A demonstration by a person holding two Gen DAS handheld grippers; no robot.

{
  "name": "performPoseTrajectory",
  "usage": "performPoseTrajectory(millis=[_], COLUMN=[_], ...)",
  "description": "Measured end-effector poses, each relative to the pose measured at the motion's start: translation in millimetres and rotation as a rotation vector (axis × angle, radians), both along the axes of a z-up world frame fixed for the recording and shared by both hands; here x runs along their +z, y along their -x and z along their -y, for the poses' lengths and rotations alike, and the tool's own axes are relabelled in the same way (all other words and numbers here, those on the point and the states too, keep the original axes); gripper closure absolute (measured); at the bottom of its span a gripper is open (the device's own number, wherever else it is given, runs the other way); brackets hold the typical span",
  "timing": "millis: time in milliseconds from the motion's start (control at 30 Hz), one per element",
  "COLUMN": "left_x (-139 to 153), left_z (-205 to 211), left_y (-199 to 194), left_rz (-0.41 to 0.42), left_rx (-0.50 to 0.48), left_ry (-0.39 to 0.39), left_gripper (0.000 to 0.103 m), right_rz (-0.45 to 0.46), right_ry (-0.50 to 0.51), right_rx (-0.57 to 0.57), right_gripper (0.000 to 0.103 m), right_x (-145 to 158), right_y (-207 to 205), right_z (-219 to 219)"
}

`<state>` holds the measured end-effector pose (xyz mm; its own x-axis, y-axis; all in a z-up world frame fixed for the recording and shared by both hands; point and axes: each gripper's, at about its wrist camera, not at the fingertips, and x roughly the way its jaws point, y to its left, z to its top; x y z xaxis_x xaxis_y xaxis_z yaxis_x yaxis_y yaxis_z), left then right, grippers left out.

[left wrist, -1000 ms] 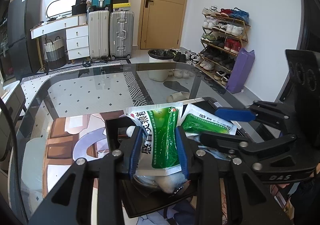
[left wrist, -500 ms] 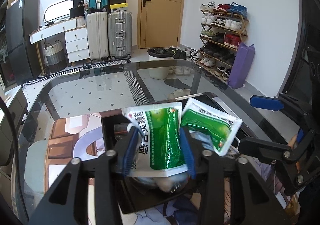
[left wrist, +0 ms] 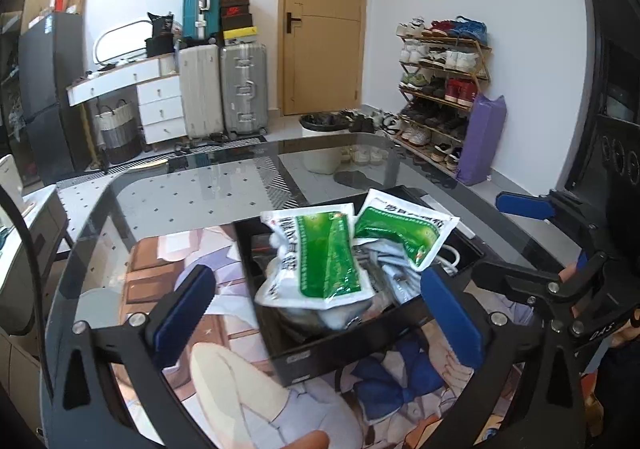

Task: Organize soft objects

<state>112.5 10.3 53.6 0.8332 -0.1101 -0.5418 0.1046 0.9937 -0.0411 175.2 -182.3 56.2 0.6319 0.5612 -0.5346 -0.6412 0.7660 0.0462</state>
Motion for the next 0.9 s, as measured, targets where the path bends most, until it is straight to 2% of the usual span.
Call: performPoseTrajectory(millis=[267, 400, 567, 900], left_x=[-8.1, -9.0, -13.7, -26.4], left_z=[-8.4, -11.6, -11.3, -4.7], left_y=[20.9, 24.7, 23.4, 19.8], left_rz=[0.053, 0.085, 0.1, 0.092], left_rx=[0.048, 0.067, 0.101, 0.107], left_ry=[0.01, 0.043, 0.036, 0.02], left_gripper=[0.0, 0.0, 0.0, 0.0], right_rz=[0.012, 0.024, 0.035, 0.069], right_ry=[-0.028, -0.046, -0.07, -0.082], right_rx=[0.001, -0.003, 0.001, 0.004], right_gripper=[0.001, 0.001, 0.001, 0.001], right_x=[-3.8, -3.8, -3.6, -6.9], right_y=[10.5, 13.7, 14.3, 22.0], right_z=[1.1, 3.6, 5.7, 2.8])
